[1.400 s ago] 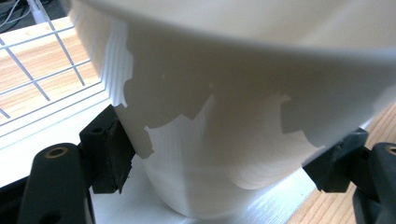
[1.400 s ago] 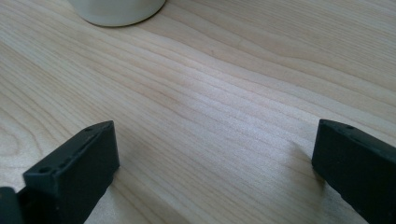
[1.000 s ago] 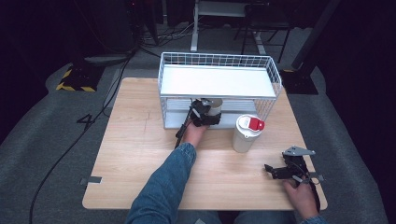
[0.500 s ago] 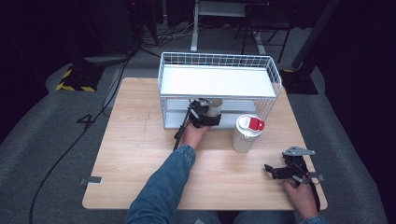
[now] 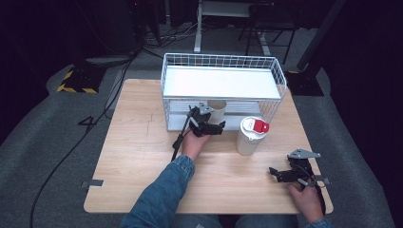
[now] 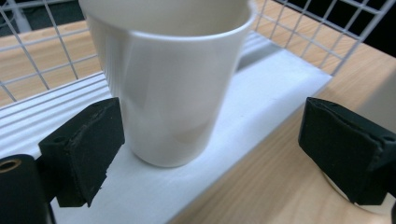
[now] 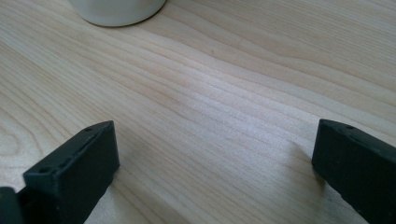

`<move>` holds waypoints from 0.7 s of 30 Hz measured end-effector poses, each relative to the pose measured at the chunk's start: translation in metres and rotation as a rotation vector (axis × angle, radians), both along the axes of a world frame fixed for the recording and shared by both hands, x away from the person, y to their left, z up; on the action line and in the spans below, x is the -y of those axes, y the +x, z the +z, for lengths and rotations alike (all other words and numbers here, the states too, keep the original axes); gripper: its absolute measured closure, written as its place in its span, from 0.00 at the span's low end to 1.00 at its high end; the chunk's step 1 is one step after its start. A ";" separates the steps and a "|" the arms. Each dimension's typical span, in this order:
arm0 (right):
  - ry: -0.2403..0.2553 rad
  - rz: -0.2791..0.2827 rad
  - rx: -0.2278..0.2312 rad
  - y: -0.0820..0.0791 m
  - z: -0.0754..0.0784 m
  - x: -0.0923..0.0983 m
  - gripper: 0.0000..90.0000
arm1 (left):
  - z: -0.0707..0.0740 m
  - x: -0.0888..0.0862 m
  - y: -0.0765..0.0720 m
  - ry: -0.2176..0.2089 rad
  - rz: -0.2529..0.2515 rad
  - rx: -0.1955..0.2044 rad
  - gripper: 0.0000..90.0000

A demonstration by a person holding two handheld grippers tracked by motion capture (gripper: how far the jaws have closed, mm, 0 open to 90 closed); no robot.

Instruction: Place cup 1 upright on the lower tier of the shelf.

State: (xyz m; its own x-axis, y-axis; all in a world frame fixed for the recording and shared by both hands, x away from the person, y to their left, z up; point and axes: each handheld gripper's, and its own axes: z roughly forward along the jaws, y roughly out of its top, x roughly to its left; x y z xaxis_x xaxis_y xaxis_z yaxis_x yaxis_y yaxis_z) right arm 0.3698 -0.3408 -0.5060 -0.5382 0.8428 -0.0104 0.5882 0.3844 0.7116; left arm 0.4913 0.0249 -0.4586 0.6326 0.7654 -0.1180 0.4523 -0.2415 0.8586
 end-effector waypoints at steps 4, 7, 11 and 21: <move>0.000 0.001 0.000 0.000 0.000 0.000 0.01 | 0.005 -0.004 -0.009 0.000 -0.009 0.009 0.09; 0.000 0.001 0.000 0.000 0.000 0.000 0.01 | 0.009 -0.008 -0.019 -0.009 -0.010 0.016 0.09; 0.001 0.000 0.000 0.000 0.000 0.000 0.01 | 0.014 -0.016 -0.032 -0.013 -0.014 0.018 0.09; 0.001 0.000 0.000 0.000 0.000 0.000 0.01 | 0.028 -0.040 -0.058 0.021 -0.016 0.058 0.09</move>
State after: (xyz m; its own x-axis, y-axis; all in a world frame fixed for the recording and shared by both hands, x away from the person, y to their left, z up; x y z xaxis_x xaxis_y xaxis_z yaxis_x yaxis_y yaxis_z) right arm 0.3699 -0.3408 -0.5060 -0.5378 0.8430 -0.0097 0.5885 0.3836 0.7118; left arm 0.4329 0.0645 -0.4305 0.6504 0.7568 -0.0650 0.3980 -0.2666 0.8778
